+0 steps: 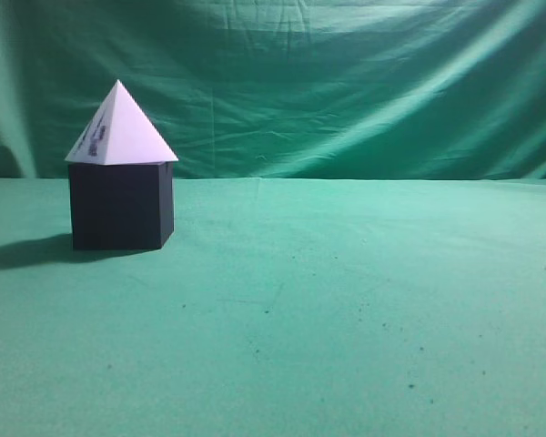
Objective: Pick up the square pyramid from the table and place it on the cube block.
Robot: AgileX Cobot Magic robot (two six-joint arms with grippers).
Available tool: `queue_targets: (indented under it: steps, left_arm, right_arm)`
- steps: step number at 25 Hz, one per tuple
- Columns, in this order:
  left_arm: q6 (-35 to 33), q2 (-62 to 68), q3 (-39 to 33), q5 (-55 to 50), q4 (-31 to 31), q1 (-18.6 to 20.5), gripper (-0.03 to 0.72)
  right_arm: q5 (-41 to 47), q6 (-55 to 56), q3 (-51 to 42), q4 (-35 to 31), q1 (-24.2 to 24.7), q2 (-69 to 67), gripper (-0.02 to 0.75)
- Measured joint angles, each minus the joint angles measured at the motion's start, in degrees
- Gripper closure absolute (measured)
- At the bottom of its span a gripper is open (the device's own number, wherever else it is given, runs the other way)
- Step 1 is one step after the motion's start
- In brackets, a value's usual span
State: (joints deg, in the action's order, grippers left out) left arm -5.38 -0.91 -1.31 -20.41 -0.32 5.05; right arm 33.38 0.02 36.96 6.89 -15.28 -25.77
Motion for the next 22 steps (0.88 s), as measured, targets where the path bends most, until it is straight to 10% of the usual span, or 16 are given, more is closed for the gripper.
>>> queue_targets:
  steps: [8,22]
  left_arm:
    - [0.0,0.0,0.0,0.0,0.0,0.0,0.688]
    - [0.0,0.0,0.0,0.0,0.0,0.0,0.688]
  right_arm:
    - [-7.7,0.1,-21.6,-0.4,12.5,18.6,0.738]
    - [-13.0,0.1,-38.4,-1.5,13.7,26.3,0.738]
